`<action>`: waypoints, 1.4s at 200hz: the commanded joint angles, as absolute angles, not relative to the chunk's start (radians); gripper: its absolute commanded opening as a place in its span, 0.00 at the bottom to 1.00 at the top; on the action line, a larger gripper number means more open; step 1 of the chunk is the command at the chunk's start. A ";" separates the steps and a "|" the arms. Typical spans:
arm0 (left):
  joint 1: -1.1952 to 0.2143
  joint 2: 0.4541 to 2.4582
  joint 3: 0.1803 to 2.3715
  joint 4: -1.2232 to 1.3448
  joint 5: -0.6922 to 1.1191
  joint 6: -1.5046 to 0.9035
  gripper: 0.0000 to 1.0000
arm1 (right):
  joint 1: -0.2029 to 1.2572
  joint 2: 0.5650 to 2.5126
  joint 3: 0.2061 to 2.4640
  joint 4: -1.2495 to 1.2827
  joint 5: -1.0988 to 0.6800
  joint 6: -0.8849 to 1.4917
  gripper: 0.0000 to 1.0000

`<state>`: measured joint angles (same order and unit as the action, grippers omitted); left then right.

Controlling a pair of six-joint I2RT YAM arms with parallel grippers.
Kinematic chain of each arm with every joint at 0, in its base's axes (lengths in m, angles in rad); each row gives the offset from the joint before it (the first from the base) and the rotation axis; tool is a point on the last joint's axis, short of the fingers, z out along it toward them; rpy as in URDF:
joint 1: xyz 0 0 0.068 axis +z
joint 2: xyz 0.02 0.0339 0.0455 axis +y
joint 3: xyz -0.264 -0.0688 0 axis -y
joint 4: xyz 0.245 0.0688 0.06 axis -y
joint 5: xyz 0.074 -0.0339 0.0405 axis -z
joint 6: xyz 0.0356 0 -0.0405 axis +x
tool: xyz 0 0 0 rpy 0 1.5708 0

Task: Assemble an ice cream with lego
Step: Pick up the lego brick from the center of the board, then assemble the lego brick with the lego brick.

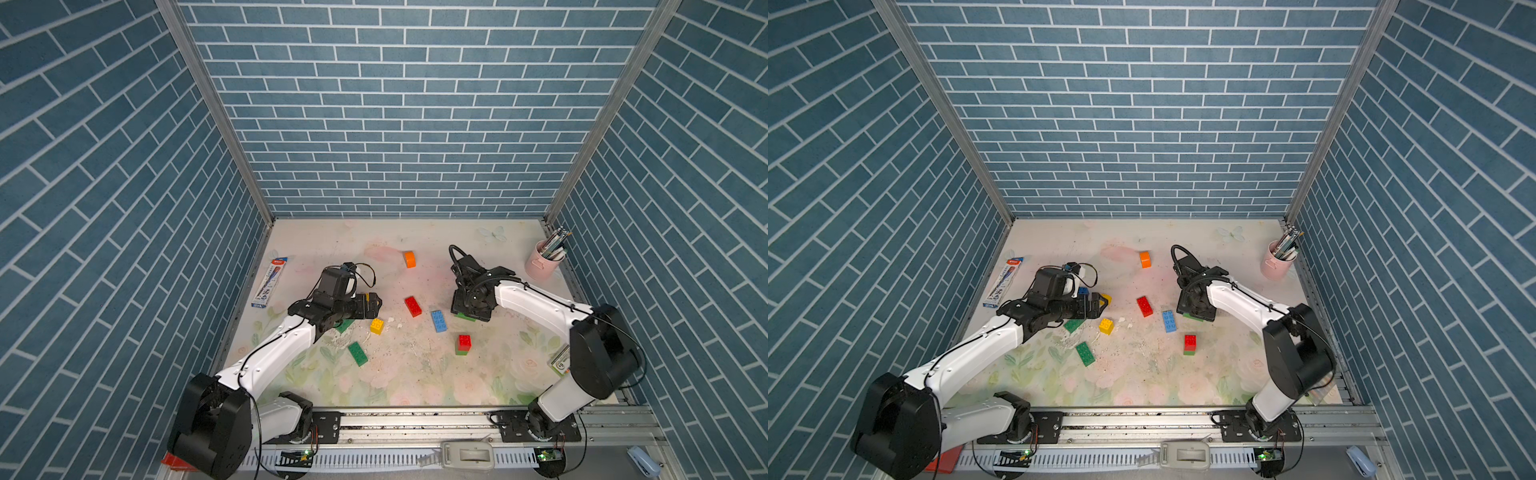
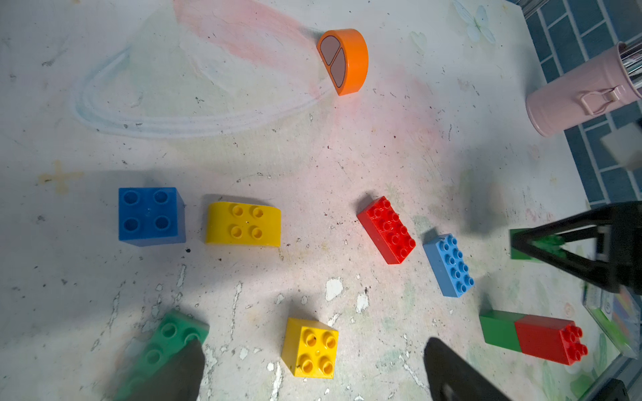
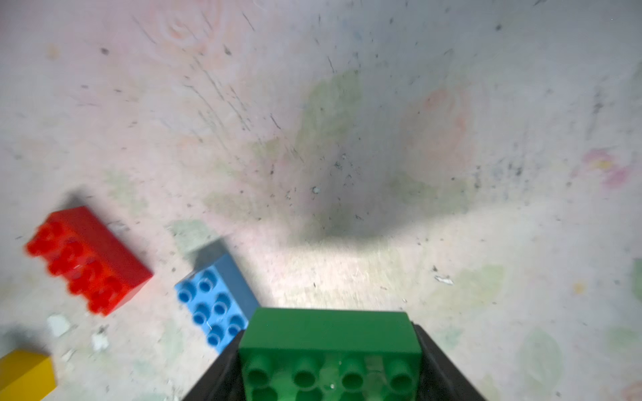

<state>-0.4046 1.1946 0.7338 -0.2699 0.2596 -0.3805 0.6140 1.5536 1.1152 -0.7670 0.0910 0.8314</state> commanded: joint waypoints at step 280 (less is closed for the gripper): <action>-0.407 1.226 0.701 -0.090 0.489 -0.463 1.00 | 0.796 1.429 1.065 -0.963 0.001 0.700 0.46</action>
